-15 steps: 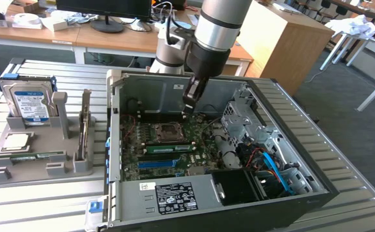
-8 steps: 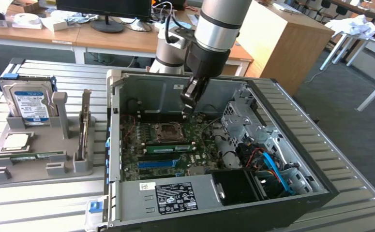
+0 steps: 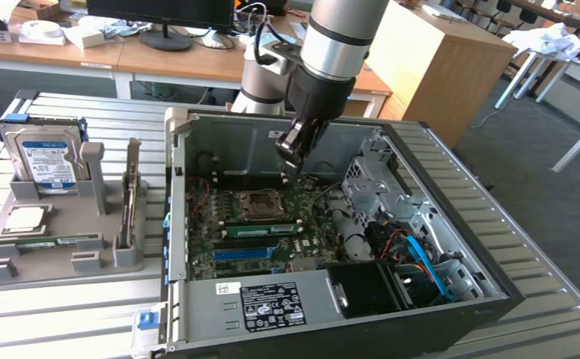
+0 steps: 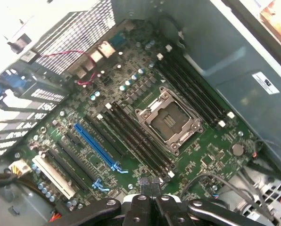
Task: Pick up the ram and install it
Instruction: 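Press down the ram until it locks into place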
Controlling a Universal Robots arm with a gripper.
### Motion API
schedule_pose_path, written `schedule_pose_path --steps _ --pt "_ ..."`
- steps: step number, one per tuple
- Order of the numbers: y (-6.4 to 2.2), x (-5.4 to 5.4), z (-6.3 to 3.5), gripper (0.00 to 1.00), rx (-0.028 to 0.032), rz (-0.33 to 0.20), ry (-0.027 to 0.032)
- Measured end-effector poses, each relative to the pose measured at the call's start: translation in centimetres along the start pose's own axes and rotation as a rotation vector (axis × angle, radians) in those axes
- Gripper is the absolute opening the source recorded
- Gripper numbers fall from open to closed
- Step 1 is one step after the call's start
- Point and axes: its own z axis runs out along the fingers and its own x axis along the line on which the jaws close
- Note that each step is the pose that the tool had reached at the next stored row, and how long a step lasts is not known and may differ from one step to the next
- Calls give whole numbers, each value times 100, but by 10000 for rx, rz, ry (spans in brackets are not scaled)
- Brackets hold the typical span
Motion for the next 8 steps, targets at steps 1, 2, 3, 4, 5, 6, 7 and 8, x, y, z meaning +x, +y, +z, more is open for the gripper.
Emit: schedule_pose_path --steps 1,2,3,4,5,6,7,8 --pt "0 0 1 10 3 123 -5" --pt "0 1 2 10 6 245 -10" --pt "1 1 2 10 9 365 -15" --pt "1 1 3 10 12 490 -21" --pt "1 2 4 10 15 607 -25" --pt "2 2 5 10 17 725 -30" --pt "2 2 6 10 21 843 -35" --pt "2 2 7 10 23 965 -40"
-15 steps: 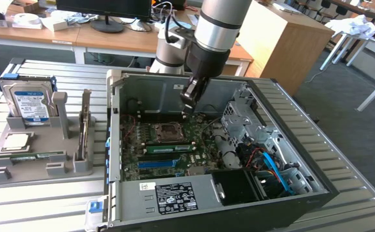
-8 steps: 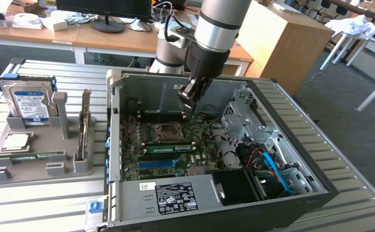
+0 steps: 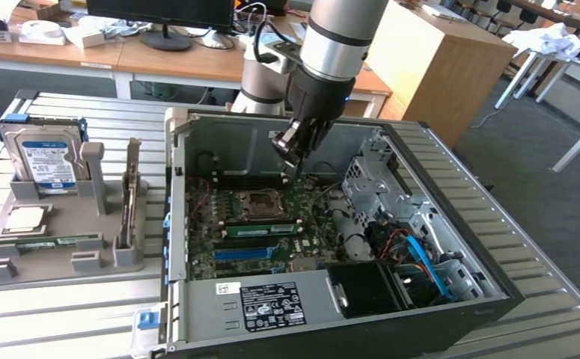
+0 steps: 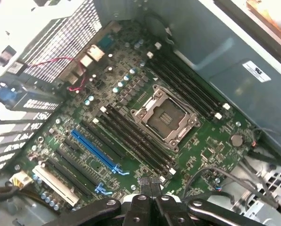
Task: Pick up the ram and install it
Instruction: 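Press down the ram until it locks into place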
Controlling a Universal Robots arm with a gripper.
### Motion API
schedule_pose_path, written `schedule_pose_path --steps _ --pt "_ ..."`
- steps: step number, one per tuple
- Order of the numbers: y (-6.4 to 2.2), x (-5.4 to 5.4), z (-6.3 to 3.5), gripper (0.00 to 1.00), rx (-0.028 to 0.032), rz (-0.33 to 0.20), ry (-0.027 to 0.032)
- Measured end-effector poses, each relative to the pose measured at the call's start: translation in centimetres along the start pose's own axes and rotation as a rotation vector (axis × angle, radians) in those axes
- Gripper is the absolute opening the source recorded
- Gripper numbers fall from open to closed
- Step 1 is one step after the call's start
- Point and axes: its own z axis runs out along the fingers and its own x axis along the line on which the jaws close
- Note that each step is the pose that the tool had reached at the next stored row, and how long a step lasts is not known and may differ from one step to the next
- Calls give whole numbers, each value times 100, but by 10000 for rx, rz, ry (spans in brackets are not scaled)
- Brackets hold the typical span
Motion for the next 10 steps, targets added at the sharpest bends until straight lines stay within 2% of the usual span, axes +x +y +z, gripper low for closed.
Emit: schedule_pose_path --steps 6,10 --pt "0 1 4 10 17 712 -29" --pt "0 1 4 10 18 753 -30"
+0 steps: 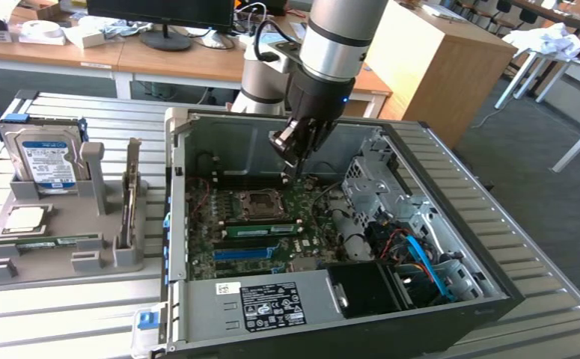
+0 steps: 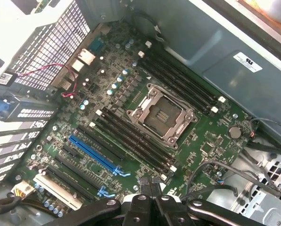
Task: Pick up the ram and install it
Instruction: 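Press down the ram until it locks into place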
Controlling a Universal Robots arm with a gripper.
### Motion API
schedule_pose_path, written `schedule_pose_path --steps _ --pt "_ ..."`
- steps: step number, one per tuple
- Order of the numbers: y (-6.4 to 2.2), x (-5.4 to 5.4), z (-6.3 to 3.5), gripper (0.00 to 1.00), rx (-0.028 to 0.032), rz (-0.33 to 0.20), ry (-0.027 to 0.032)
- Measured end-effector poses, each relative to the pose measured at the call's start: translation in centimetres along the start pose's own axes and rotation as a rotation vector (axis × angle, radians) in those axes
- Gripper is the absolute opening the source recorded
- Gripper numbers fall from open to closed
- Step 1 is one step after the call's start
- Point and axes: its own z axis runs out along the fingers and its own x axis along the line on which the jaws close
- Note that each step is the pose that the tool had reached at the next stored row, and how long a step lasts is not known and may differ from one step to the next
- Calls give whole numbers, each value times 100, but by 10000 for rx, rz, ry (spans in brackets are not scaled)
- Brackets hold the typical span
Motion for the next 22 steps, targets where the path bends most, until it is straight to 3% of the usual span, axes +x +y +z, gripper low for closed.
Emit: schedule_pose_path --steps 11,22 --pt "0 0 0 10 1 54 -3" --pt "0 0 0 10 13 549 -22"
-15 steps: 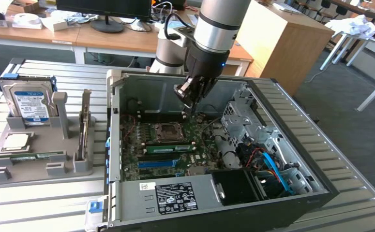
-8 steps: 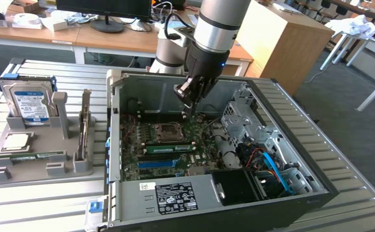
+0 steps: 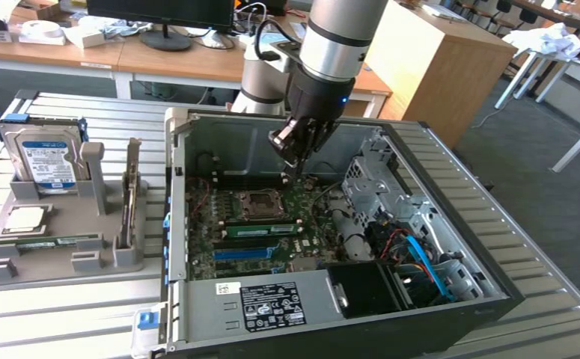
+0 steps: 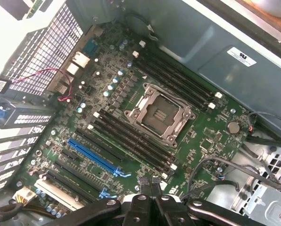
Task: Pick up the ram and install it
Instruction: 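Press down the ram until it locks into place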
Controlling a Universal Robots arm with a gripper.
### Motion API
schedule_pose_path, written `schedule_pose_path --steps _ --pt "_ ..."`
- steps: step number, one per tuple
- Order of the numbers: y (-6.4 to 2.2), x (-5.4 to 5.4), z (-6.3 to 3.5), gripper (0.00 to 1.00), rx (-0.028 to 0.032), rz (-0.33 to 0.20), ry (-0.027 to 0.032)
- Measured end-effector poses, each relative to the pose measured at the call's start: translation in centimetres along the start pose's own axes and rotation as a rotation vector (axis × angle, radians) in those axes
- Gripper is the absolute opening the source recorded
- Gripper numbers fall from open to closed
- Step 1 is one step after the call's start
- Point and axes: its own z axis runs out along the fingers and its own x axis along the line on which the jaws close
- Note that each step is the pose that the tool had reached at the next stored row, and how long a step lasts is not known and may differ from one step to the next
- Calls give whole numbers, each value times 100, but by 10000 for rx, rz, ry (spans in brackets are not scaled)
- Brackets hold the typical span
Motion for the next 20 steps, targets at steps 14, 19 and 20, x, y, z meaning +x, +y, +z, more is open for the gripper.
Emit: schedule_pose_path --steps 14,19,20 --pt "0 0 0 10 15 601 -24" --pt "0 0 1 10 22 912 -37" --pt "0 1 1 10 24 1008 -40"
